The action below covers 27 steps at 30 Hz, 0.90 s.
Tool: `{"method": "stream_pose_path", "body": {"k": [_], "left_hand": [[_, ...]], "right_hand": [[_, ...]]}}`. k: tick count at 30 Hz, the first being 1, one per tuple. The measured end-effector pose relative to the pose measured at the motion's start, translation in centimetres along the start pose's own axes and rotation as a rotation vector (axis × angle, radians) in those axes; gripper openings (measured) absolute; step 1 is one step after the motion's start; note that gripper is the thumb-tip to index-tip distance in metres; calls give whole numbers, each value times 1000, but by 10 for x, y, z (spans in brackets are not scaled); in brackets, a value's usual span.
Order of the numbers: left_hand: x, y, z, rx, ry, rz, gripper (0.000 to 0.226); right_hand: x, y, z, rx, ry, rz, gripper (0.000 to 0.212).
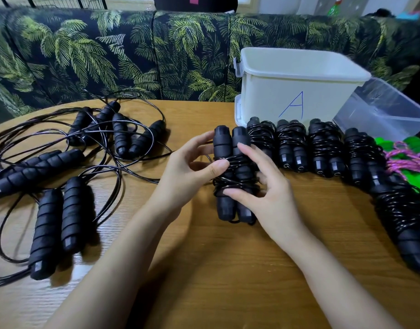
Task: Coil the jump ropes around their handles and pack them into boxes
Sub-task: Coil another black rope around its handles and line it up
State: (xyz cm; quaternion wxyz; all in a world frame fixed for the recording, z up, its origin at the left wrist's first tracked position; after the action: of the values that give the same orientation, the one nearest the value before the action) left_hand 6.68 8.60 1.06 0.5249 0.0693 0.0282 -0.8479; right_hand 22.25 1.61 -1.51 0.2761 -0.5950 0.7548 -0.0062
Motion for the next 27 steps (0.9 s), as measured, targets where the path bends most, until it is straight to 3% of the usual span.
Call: {"method": "stream_pose_path", "body": {"k": [9,12,15,17,23,27], "left_hand": [[1,8,-5,-42,26,257,65],[3,10,-7,-29,19,327,68],[5,12,-6,-8,-5,330,63],[5,13,-5,-9,-15,307,63],[6,16,-6,0,-8,277,68],[7,17,-6,-16,20,288,61]], "right_hand": [[4,11,1,365,-115,86,63],[8,17,-4,561,-113,19,67],[8,20,-8,682,-2,-89,95],[7,20,-7,741,7,-56,106],[7,21,-8,836,-48,39,96],[7,22,-11,884,-100,86,102]]}}
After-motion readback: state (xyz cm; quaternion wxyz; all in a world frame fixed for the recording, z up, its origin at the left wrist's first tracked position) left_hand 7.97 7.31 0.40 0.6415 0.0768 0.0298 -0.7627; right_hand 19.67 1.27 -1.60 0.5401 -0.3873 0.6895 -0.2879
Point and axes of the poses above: each hand's wrist, its own x-axis away from the middle knuckle, its own y-axis out of the palm, z = x × y, the point moved 1 cm from there along -x, towards the middle knuckle, and after that the axes turned 2 degrees about -z, right-handed, at the moved point
